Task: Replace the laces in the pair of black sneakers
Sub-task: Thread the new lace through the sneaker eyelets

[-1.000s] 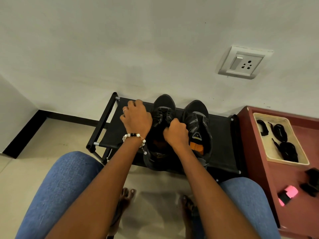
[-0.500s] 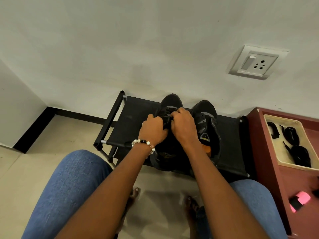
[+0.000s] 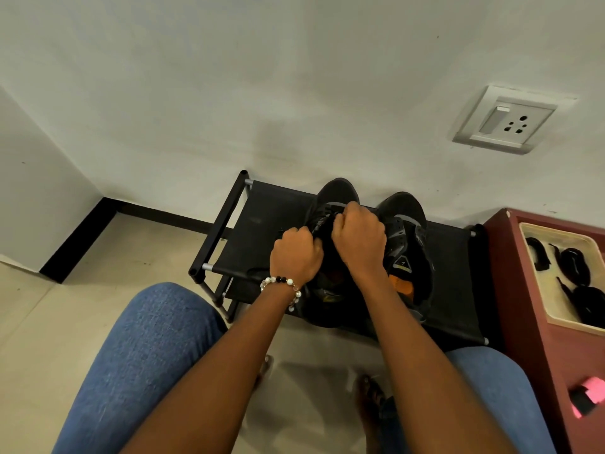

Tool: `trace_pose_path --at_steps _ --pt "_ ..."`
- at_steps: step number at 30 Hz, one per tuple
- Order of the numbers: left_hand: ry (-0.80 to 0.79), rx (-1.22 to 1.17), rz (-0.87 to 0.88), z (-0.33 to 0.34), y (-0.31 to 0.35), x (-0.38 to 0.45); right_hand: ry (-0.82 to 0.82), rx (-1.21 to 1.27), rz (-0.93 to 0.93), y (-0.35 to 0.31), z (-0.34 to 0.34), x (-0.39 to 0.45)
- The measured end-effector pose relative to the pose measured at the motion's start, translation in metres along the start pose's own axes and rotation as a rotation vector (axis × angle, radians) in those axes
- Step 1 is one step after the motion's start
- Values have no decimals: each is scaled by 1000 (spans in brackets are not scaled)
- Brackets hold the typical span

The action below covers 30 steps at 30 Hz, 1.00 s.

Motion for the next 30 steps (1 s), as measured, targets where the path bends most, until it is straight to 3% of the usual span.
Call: trace_pose_path --at_steps 5,8,12,15,18,21,25,28,30 --pt "19 7 -18 2 1 -1 -62 537 578 20 -6 10" --pt "33 -3 -28 2 1 -1 -131 757 675 18 -14 11" --pt "38 -16 -27 3 0 -1 -170 640 314 11 -23 14" --pt "43 -6 -15 3 0 -2 -269 193 25 4 -18 12" --pt "45 20 -7 3 1 -2 -283 -129 -79 -1 -12 5" --pt "45 43 3 3 3 -4 -177 -116 -83 -4 -12 1" --pt "55 58 9 2 5 -5 -175 368 202 -2 -15 5" --pt "54 45 -7 0 7 -6 -140 1168 467 1 -25 10" --pt "52 49 -13 -1 9 -7 -67 1593 540 6 -37 16"
Point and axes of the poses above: each hand's wrist, its own x-axis towards the middle knuckle, its own z-axis out of the palm, y = z × x, the point moved 1 cm from there along x, towards the middle knuckle, and after that the axes turned 1 degree about z, right-handed, at the moved point
